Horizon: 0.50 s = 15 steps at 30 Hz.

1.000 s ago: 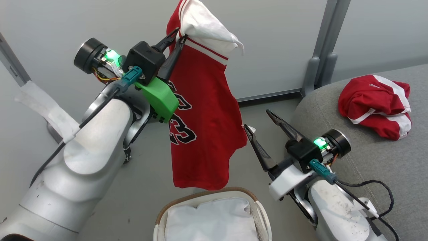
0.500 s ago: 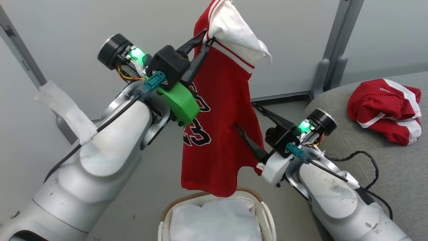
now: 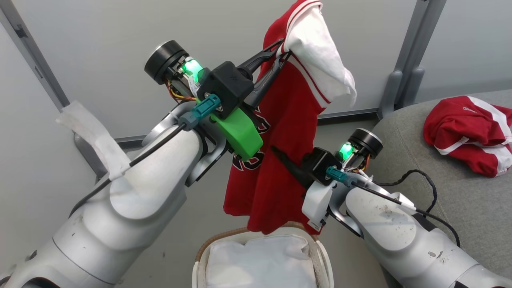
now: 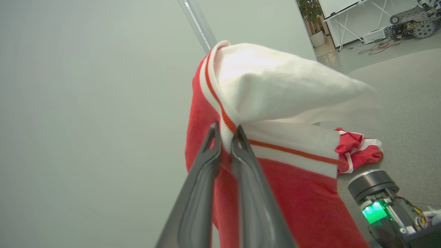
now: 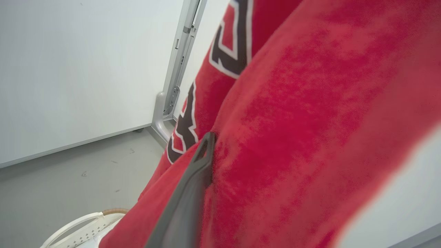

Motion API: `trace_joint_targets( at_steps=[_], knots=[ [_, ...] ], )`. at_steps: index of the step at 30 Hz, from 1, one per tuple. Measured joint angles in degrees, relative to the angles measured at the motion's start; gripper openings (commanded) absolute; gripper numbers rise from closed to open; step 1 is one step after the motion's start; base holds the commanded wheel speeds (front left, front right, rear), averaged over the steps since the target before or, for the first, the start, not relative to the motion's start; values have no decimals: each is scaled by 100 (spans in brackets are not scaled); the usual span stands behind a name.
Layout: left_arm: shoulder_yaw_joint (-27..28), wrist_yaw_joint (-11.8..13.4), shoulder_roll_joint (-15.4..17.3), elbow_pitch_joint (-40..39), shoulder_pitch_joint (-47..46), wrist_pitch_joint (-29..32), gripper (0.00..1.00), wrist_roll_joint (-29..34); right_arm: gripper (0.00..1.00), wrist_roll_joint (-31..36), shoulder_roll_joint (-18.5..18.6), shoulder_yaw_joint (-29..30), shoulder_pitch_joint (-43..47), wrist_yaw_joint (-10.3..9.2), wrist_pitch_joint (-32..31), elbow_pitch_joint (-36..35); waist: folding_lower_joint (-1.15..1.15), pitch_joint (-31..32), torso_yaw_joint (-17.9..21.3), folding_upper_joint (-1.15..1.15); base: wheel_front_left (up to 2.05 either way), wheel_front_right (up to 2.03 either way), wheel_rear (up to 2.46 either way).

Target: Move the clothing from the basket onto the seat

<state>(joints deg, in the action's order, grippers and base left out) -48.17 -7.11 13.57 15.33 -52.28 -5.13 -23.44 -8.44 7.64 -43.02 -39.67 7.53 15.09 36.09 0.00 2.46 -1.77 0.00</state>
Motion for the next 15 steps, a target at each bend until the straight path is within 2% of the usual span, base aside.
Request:
trace_joint_targets(
  at_steps=[1, 11, 15],
  knots=[
    [0, 4, 9, -7, 9, 0, 0, -30, 0, -33, -7, -36, -6, 0, 0, -4, 0, -6, -4, 0, 0, 0, 0],
    [194, 147, 226, 390, 418, -138, 0, -304, 0, -196, 47, -48, -3, 0, -1, -259, 0, -68, 51, 0, 0, 0, 0],
    [266, 244, 274, 676, 682, -311, 64, -432, 0, -268, 56, 103, 49, 0, -1, -465, 0, -97, 97, 0, 0, 0, 0]
  ],
)
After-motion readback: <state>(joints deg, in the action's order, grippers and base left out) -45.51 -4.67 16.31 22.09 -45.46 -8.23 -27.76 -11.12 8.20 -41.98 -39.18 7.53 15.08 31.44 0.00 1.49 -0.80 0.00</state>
